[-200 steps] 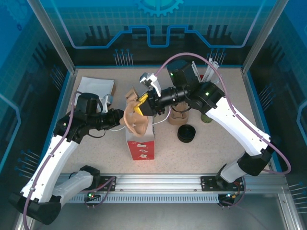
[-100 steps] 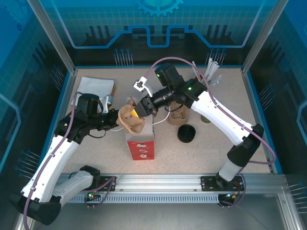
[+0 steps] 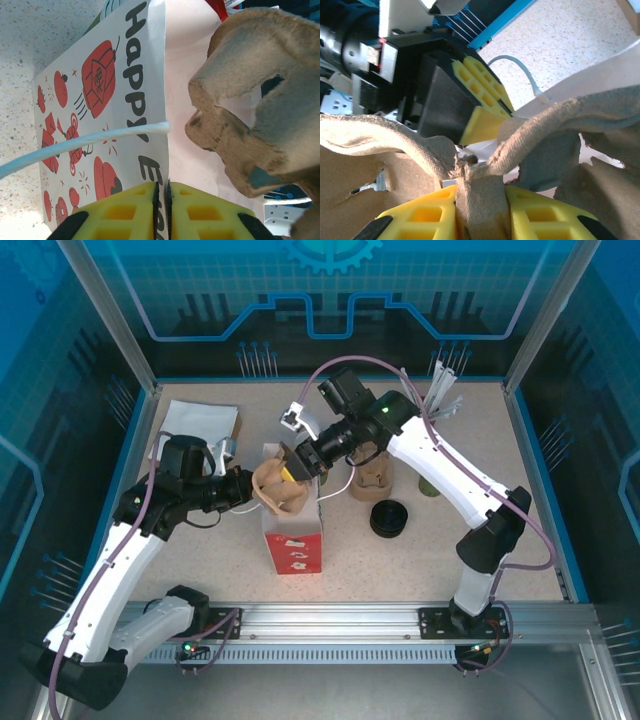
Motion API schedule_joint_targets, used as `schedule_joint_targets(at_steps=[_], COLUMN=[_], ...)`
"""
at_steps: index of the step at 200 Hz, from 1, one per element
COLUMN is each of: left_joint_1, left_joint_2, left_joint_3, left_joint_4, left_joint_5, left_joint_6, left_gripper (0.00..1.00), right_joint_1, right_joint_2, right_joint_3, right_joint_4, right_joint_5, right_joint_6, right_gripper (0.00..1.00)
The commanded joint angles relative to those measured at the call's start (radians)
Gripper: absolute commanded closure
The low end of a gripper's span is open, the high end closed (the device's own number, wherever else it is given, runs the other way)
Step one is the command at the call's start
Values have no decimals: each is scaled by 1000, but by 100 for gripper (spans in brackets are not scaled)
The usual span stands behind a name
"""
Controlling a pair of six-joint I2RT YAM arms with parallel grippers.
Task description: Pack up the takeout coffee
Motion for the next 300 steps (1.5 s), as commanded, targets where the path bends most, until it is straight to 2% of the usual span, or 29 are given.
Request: schedule_joint_targets(at_steps=[1, 44, 79, 146, 256, 300], left_joint_1=[8, 8, 8, 8, 7, 7], left_joint_2=[-10, -10, -10, -14, 28, 69], left_joint_3=[-14, -7, -4, 5, 40, 79], left_joint_4=[9, 21, 18, 12, 33, 25], left_joint_5=[25, 39, 54, 72, 67, 55], left_joint_6=[29, 40, 54, 60, 57, 62], left_gripper=[89, 97, 100, 100, 100, 100], right_joint_1=[-5, 11, 24, 51, 99, 131], right_joint_2=[28, 67, 73, 104, 137, 161], right_joint_3=[58, 118, 131, 163, 200, 230], right_joint_4=[-99, -170, -187, -251, -320, -366], right_joint_5=[59, 156, 232, 366, 476, 563], right_joint_6=[-64, -99, -101, -135, -194, -237], right_gripper=[75, 75, 75, 75, 75, 75])
